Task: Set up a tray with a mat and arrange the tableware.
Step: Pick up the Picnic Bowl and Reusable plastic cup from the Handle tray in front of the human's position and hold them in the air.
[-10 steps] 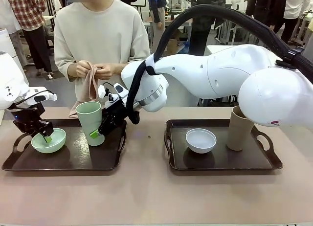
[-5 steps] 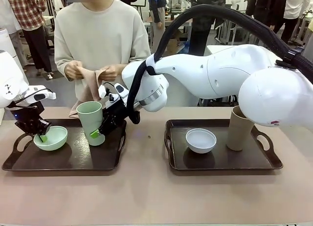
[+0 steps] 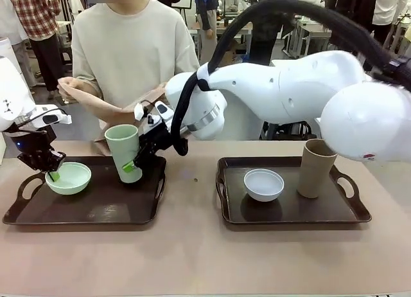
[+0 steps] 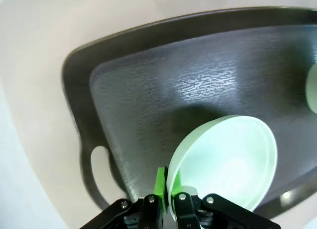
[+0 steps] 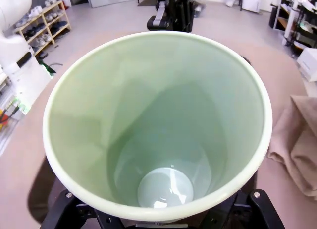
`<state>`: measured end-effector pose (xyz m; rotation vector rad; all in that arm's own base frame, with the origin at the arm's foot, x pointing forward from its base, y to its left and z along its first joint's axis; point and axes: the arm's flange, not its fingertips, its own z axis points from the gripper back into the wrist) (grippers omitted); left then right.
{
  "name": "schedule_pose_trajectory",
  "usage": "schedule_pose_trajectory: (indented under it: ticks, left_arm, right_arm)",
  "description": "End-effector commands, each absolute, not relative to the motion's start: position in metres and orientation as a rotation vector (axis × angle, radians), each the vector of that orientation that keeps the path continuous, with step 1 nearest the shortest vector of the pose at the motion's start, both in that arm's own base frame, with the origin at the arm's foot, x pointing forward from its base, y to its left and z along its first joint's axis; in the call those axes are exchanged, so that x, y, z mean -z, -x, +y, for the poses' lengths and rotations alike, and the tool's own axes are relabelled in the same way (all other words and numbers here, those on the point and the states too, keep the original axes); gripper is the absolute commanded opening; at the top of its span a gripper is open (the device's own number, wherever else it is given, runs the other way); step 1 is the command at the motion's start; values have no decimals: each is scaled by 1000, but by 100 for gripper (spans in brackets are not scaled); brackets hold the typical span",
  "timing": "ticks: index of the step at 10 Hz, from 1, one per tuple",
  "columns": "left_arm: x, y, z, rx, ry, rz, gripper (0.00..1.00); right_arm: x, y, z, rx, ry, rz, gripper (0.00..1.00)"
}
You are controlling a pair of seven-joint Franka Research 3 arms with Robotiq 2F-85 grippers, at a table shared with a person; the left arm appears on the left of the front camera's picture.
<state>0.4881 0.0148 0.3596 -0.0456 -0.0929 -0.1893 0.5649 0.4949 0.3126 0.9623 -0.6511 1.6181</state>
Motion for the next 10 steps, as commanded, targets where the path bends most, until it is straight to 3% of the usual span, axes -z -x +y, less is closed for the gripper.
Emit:
schedule_pose_trajectory:
  ticks: [1, 6, 10]
  left_arm:
    - [-413, -473, 12, 168, 83, -93, 0]
    - [-565, -428, 0, 152, 19, -260, 0]
    - [-583, -422, 3, 168, 48, -284, 0]
  right_arm:
    - [-376, -535, 480, -1606, -880, -607, 0]
    - [-492, -479, 478, -1593, -700, -666, 0]
    - [-507, -481, 482, -1619, -737, -694, 0]
